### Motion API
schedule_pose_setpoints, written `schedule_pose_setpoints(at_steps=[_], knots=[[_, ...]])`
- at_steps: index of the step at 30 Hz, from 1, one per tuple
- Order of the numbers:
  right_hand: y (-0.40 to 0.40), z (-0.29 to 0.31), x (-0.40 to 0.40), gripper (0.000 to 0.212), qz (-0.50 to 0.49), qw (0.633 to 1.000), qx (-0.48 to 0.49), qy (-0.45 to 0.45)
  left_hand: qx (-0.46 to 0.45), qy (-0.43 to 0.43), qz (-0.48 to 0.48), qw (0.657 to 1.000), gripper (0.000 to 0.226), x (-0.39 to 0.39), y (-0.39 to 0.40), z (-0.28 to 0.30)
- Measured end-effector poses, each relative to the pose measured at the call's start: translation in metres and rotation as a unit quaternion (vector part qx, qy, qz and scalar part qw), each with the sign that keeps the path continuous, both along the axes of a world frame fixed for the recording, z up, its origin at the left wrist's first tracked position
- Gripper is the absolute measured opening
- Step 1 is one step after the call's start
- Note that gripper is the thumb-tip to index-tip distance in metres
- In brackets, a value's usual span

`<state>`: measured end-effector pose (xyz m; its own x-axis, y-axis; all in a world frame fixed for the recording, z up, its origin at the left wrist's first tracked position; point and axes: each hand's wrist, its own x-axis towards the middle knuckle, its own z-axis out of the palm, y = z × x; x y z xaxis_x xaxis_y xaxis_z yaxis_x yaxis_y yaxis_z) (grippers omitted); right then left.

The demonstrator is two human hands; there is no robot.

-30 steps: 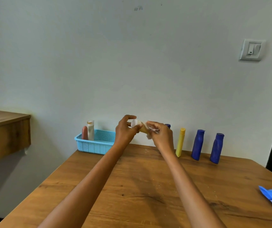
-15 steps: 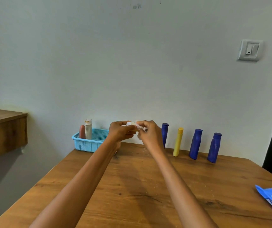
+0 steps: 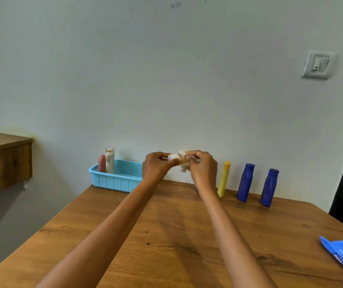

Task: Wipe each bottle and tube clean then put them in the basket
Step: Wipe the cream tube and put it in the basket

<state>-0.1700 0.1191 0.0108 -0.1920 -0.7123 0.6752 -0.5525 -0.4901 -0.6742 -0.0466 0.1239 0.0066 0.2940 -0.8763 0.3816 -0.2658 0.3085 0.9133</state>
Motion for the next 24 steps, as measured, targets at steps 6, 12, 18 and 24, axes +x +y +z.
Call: schedule_pose_setpoints(at_steps=[6, 12, 18, 24], knots=[[0.005, 0.003, 0.014, 0.019, 0.080, 0.996, -0.015, 0.026, -0.010, 0.024, 0.020, 0.999, 0.042, 0.018, 0.000, 0.005], [-0.006, 0.000, -0.010, 0.019, 0.020, 1.000, -0.008, -0.018, 0.025, 0.007, -0.017, 0.999, 0.044, 0.015, -0.002, 0.001], [-0.010, -0.004, -0.014, 0.022, -0.007, 1.000, 0.007, -0.024, 0.014, 0.003, -0.021, 1.000, 0.043, 0.010, -0.003, -0.001], [0.002, -0.006, 0.023, 0.021, 0.084, 0.996, -0.022, 0.022, -0.034, 0.033, 0.015, 0.999, 0.034, 0.022, -0.002, -0.001]])
